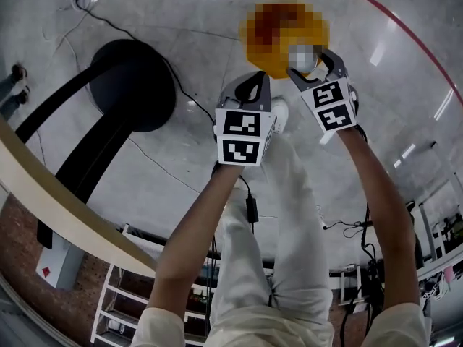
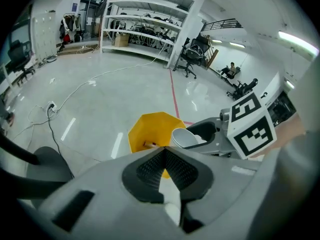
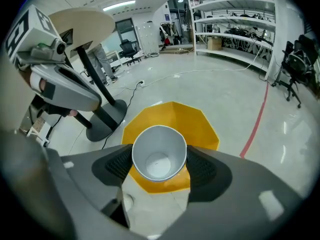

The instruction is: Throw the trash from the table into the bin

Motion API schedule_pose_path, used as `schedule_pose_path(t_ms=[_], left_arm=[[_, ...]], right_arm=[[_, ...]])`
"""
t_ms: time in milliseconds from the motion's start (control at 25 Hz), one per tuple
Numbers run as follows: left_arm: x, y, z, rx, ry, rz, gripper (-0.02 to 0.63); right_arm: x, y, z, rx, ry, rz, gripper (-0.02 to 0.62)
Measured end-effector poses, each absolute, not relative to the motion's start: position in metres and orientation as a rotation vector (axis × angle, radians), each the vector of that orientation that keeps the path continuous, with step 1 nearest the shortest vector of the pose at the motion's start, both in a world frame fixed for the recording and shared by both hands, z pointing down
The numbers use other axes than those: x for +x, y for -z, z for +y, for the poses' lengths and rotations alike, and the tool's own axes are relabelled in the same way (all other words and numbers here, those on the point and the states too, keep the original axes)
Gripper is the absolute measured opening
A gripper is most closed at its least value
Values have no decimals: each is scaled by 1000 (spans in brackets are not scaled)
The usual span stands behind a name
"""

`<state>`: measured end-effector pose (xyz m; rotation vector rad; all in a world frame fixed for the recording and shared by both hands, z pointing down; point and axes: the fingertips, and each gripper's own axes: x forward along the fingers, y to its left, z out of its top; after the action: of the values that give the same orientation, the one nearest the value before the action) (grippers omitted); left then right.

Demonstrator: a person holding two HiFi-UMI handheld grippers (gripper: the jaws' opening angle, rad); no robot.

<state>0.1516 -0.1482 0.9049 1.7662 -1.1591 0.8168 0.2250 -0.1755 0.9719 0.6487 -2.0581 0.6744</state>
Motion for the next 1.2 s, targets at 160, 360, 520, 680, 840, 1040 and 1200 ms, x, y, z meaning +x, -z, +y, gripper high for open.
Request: schedule_pose_path(t_ms=[160, 360, 520, 680, 840, 1040, 1200], left_arm=[[158, -939, -163, 1783, -850, -1149, 6], [159, -957, -158, 1773, -872, -1137, 5], [163, -955, -149, 1765, -886, -1120, 5], [166, -942, -144, 1785, -905, -1096, 5], [164, -919, -142, 1804, -916, -1084, 5], [171, -875, -152, 1843, -910, -1096, 6], [171, -835, -150, 1880, -901, -1090, 6]], right_arm=[[230, -998, -175, 632, -671, -2048, 344], [236, -1009, -175, 654, -675, -2049, 355], [243, -1006, -175, 685, -710, -2042, 357], [243, -1001, -171, 685, -751, -2032, 407], [236, -976, -173, 711, -754, -2038, 414], [233, -931, -177, 735, -765, -2083, 403], [228, -882, -174, 775, -770, -2100, 342]])
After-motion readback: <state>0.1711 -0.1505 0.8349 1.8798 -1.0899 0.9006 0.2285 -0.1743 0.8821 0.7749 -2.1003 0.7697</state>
